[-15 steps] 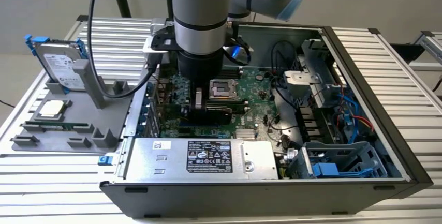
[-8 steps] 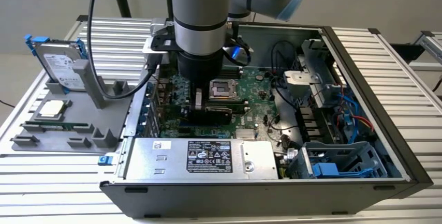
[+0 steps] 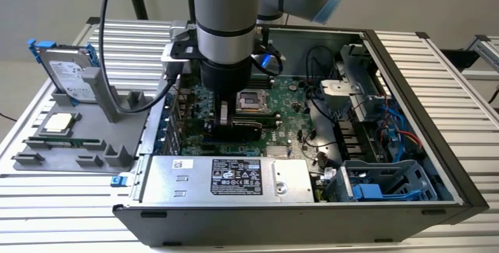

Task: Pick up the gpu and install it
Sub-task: 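Insert the gpu into the slot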

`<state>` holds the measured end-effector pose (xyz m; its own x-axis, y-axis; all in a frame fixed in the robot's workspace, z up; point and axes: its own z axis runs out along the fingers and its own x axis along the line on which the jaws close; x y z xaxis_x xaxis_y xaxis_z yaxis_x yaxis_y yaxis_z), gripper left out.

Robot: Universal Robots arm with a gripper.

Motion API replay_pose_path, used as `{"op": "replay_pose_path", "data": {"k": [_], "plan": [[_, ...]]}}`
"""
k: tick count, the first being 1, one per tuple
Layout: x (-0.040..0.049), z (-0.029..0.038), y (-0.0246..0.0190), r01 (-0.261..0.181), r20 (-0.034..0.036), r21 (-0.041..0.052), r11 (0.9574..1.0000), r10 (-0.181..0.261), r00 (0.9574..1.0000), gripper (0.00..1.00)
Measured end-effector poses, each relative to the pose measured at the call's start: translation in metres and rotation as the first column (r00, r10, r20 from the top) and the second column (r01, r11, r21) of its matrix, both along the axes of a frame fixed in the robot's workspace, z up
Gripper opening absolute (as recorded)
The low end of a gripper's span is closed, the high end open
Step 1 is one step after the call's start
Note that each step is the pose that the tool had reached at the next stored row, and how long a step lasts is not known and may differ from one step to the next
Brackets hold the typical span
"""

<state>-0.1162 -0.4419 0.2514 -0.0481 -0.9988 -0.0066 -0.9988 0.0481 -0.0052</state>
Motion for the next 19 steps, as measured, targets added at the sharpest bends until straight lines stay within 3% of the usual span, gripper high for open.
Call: {"op": "replay_pose_path", "data": {"k": [19], "plan": [[0.0001,0.0000,0.0000,0.000,-0.0001,0.0005,1.0000,0.000,1.0000,0.00]]}}
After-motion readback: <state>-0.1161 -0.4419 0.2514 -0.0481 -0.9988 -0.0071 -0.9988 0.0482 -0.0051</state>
